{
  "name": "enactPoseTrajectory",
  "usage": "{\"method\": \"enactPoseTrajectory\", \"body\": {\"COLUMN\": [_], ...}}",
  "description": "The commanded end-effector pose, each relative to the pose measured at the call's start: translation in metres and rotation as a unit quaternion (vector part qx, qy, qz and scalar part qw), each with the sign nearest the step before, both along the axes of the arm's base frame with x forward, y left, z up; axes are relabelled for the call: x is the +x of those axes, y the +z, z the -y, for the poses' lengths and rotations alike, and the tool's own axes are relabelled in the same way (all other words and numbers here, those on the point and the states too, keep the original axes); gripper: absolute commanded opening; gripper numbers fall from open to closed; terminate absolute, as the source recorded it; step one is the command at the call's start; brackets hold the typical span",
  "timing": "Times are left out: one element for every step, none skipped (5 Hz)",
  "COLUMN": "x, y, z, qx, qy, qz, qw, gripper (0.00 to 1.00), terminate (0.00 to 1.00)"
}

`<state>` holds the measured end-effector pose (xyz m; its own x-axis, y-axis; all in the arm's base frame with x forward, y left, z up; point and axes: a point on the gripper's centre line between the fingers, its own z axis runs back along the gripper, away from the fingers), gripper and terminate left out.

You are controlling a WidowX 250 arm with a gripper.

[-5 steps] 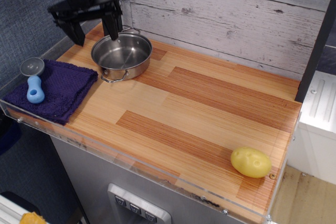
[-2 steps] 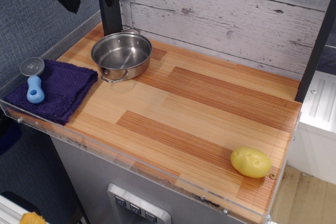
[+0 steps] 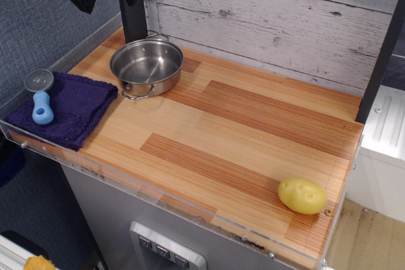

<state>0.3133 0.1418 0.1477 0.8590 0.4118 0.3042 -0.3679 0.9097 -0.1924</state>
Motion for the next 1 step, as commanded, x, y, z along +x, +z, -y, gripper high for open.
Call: {"method": "enactPoseTrajectory", "body": {"x": [-0.007], "y": [0.016], "z": [-0.0058], "qx": [0.012], "qy": [0.004], "qz": [0.022], "qw": [0.9997], "gripper": [1.0], "terminate": [1.0]}}
